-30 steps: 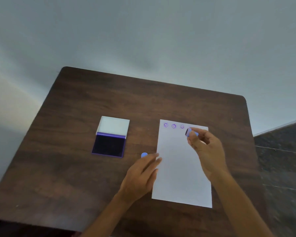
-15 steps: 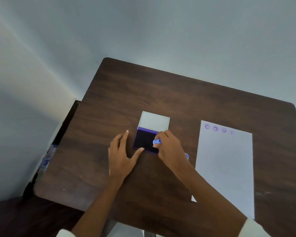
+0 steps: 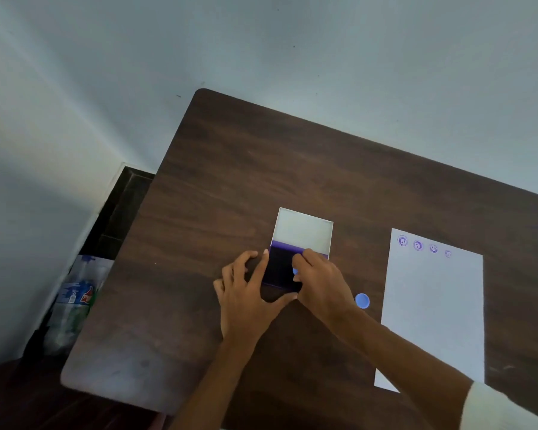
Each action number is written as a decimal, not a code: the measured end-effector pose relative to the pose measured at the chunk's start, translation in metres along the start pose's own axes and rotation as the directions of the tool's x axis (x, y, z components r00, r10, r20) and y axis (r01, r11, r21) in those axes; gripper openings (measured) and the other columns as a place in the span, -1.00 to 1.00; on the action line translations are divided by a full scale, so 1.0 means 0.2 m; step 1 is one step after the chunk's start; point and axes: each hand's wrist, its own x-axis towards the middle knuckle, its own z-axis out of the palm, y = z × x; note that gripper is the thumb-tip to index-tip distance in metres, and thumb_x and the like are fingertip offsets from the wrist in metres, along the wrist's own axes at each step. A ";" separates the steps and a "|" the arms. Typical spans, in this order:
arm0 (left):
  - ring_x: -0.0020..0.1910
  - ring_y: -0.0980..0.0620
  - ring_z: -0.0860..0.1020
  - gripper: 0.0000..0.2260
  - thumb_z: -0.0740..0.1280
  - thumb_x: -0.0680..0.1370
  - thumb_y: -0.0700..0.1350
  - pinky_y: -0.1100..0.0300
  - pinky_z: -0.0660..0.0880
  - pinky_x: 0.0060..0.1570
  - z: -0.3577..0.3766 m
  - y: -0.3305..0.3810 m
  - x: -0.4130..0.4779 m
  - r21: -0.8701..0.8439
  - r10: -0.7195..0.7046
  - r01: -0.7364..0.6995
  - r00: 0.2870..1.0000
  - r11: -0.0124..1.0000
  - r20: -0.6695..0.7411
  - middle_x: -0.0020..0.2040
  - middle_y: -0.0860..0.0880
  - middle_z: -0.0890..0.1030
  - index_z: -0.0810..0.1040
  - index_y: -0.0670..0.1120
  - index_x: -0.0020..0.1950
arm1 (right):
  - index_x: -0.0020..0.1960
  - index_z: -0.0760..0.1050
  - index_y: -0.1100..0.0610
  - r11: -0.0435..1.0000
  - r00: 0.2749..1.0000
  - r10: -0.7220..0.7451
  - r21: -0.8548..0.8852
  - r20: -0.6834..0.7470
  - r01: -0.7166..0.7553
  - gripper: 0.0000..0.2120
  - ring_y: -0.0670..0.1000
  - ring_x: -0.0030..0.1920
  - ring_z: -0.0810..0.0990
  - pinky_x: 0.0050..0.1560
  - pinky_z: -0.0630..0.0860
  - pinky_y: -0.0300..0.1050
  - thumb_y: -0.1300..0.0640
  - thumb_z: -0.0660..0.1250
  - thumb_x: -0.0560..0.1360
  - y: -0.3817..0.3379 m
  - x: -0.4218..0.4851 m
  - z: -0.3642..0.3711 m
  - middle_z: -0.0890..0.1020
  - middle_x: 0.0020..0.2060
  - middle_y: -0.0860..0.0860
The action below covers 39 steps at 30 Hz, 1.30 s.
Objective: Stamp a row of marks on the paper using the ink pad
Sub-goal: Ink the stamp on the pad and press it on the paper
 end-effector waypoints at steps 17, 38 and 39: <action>0.33 -0.13 0.36 -0.09 0.39 0.31 0.45 -0.11 0.36 0.21 -0.08 0.04 -0.01 -0.005 -0.024 0.025 0.994 1.000 0.107 0.42 -0.08 0.36 0.28 0.04 0.54 | -0.10 0.58 0.11 0.881 0.887 0.393 0.377 -0.244 -0.286 -0.92 -0.12 -0.26 0.56 -0.22 0.40 -0.49 0.11 0.43 0.46 0.13 -0.18 -0.31 0.59 -0.22 -0.11; -0.02 0.12 0.57 -0.66 0.32 0.57 0.10 0.18 0.61 -0.07 0.49 0.90 -0.40 -0.352 0.675 -0.596 0.718 0.722 0.170 0.21 -0.01 0.57 0.53 0.00 0.30 | -0.05 0.61 0.24 0.795 0.723 0.599 0.360 -0.343 -0.488 -0.91 -0.01 -0.21 0.47 -0.24 0.32 -0.57 0.32 0.35 0.49 1.28 -0.54 -0.52 0.61 -0.15 0.17; -0.01 0.12 0.57 -0.66 0.32 0.57 0.11 0.20 0.60 -0.06 0.49 0.89 -0.41 -0.357 0.671 -0.589 0.721 0.725 0.174 0.21 0.00 0.58 0.53 0.01 0.30 | -0.04 0.61 0.23 0.802 0.742 0.589 0.340 -0.320 -0.491 -0.91 0.00 -0.20 0.48 -0.27 0.35 -0.52 0.33 0.34 0.49 1.30 -0.53 -0.50 0.61 -0.14 0.17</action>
